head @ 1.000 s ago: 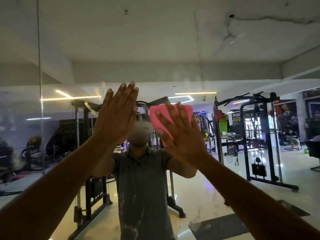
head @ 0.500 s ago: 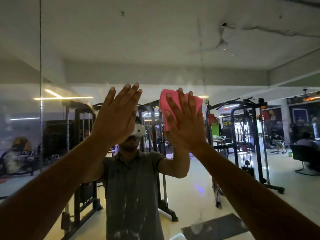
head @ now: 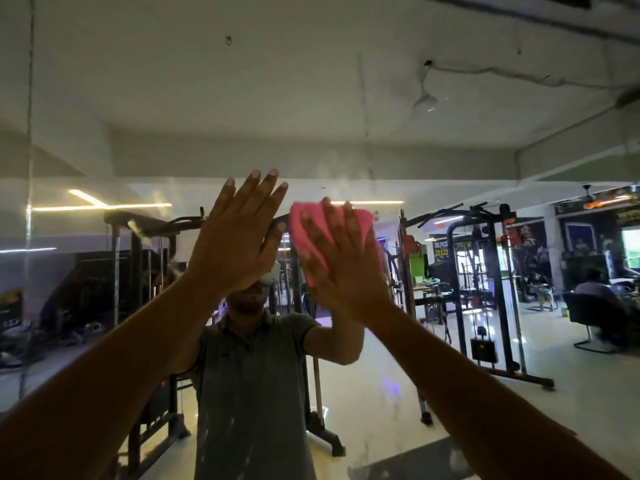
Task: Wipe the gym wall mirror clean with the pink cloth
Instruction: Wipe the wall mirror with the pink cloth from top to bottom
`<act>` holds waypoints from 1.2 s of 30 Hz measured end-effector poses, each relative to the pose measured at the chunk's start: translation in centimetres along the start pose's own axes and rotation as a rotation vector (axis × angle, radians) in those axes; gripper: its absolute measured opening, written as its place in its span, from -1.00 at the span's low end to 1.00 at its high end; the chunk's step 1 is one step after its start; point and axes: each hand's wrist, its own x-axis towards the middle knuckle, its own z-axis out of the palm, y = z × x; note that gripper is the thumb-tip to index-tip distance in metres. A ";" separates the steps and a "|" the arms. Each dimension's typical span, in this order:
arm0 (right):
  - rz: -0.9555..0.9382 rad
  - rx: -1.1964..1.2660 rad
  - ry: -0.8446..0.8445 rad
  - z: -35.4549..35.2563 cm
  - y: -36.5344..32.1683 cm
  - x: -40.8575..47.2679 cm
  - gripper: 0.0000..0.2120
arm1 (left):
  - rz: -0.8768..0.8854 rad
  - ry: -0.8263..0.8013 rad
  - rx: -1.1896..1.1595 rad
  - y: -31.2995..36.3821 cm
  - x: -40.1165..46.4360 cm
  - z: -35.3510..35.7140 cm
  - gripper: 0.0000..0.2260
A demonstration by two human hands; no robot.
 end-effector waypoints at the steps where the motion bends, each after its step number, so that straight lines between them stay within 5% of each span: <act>1: -0.076 0.015 -0.024 0.2 1.1 -1.7 -0.35 | -0.010 -0.007 -0.008 0.4 0.1 0.4 -0.40; 5: 0.044 0.034 0.017 -1.5 8.4 -0.3 -0.39 | -0.068 0.005 -0.021 1.1 0.3 0.9 -0.40; 8: 0.249 0.128 0.069 -3.6 7.7 6.5 -0.38 | -0.084 0.016 -0.010 1.8 1.6 0.8 -0.37; 14: -0.178 0.030 -0.010 -0.6 6.7 1.5 -0.37 | -0.122 0.013 -0.016 1.9 2.5 1.3 -0.34; 18: -0.053 0.010 0.093 -2.0 10.8 6.2 -0.40 | -0.110 0.061 -0.027 1.4 2.5 0.9 -0.34; 21: 0.102 -0.020 0.119 -2.5 7.7 10.1 -0.37 | -0.135 0.070 -0.032 1.5 2.8 0.8 -0.35; 26: -0.250 -0.020 0.081 -0.5 6.7 3.9 -0.40 | -0.122 0.047 -0.073 1.3 2.4 0.1 -0.37; 32: 0.062 -0.032 0.163 -2.8 7.0 11.2 -0.38 | -0.115 0.022 -0.092 1.1 2.4 0.0 -0.36; 36: -0.154 -0.062 0.107 -1.8 3.0 7.4 -0.34 | -0.102 0.002 -0.050 0.5 1.9 -0.1 -0.38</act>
